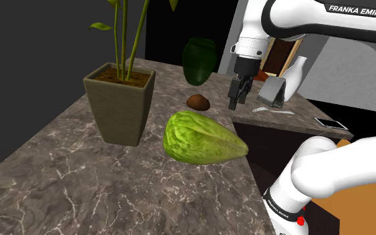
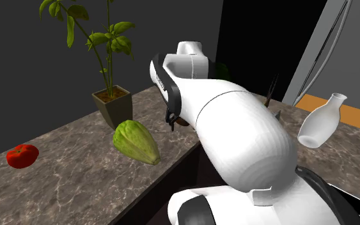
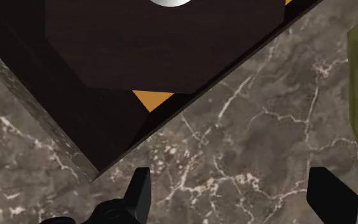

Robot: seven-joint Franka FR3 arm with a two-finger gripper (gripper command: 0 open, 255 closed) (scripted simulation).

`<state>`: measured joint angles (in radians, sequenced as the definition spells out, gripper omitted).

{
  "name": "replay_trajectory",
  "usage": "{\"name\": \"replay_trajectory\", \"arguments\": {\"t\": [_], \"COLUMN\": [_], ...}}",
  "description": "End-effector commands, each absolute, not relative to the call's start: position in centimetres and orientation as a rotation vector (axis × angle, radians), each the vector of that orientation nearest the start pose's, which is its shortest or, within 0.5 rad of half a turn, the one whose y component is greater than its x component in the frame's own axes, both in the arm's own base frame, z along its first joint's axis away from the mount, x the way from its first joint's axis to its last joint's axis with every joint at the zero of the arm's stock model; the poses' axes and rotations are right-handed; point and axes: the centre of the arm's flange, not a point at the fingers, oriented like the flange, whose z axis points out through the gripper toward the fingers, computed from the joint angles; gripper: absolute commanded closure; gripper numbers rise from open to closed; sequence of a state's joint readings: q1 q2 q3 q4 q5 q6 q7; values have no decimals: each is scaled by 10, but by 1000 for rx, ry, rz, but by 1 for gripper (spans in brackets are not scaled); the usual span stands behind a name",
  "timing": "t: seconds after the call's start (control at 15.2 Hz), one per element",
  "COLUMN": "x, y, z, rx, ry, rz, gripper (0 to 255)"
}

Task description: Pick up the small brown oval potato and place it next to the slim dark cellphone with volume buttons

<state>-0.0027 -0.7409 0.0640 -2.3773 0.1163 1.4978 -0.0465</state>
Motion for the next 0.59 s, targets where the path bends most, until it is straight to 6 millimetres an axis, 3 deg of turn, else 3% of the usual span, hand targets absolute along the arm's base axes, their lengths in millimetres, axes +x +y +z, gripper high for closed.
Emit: {"name": "replay_trajectory", "arguments": {"t": [0.0,0.53], "x": [308,364], "y": [37,-2], "z": [561,526], "rx": [-3058,-2950], "ry": [-135,-629], "rz": [214,-209], "gripper": [0,0]}}
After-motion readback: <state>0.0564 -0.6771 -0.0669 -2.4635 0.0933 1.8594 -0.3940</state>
